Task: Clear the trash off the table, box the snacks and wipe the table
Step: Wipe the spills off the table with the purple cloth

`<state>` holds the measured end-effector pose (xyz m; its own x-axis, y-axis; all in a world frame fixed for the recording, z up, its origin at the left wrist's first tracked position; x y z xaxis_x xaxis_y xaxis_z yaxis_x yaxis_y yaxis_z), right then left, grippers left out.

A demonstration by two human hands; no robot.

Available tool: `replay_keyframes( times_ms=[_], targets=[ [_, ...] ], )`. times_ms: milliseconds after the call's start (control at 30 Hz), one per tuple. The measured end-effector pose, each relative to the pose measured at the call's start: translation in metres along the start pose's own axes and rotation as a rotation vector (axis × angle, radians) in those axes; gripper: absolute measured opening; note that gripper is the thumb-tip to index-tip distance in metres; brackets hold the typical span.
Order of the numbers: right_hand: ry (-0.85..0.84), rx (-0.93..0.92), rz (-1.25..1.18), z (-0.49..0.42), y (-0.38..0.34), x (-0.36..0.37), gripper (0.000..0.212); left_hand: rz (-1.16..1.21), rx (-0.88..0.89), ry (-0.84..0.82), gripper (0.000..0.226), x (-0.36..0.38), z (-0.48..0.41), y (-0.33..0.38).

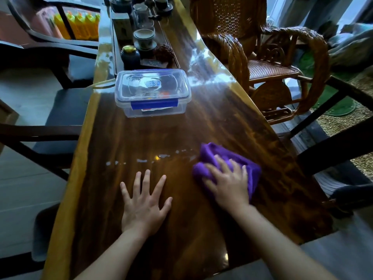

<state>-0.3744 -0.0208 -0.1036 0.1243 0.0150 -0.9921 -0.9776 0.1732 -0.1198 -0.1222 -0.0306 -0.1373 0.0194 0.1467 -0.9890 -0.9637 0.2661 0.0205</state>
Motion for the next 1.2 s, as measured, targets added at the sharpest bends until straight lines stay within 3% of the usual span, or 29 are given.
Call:
replay_keyframes(
  times_ms=[100, 167, 333, 400, 467, 667, 733, 900, 967, 1200],
  targets=[
    [-0.011, -0.293, 0.031, 0.049, -0.008, 0.006, 0.062, -0.007, 0.003, 0.005, 0.071, 0.001, 0.0, 0.001],
    [-0.034, -0.313, 0.052, 0.029, 0.016, 0.004, 0.066, -0.003, 0.013, 0.017, 0.071, 0.001, 0.0, 0.001],
    [-0.018, 0.227, -0.015, -0.086, 0.063, -0.014, 0.055, 0.007, 0.021, 0.049, 0.07, 0.003, 0.0, 0.001],
    [-0.003, 0.293, -0.061, -0.104, 0.047, -0.011, 0.049, 0.004, 0.017, 0.056, 0.07, 0.003, -0.001, 0.0],
    [-0.016, 0.2, -0.024, -0.093, 0.026, -0.007, 0.049, -0.005, 0.018, 0.046, 0.07, 0.003, -0.001, 0.0],
    [0.017, -0.33, -0.006, 0.038, -0.003, 0.002, 0.055, 0.004, 0.009, 0.008, 0.07, 0.0, -0.002, 0.001],
    [-0.006, -0.372, 0.028, 0.024, 0.01, 0.003, 0.061, 0.001, 0.01, 0.012, 0.07, 0.001, -0.002, 0.001],
    [0.01, 0.093, -0.026, -0.083, 0.003, -0.004, 0.052, 0.002, 0.001, 0.021, 0.069, 0.002, -0.001, 0.001],
    [-0.008, 0.167, -0.088, -0.091, -0.023, 0.002, 0.045, 0.012, -0.003, 0.021, 0.069, 0.001, -0.001, 0.001],
    [-0.079, -0.387, 0.02, 0.022, -0.046, 0.007, 0.061, 0.041, -0.004, -0.033, 0.07, -0.003, 0.001, 0.0]
  ],
)
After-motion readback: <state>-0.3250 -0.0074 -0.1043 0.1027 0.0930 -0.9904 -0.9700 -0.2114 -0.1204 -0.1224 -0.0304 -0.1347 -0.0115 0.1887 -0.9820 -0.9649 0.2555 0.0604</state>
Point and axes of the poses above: each hand's wrist, its own z-axis away from the middle knuckle, its own x-axis out of the palm, y = z × x, the point moved 4 cm from there along -z, towards the middle knuckle, and after that the axes turned 1 degree about -z, right-handed, at the moved point
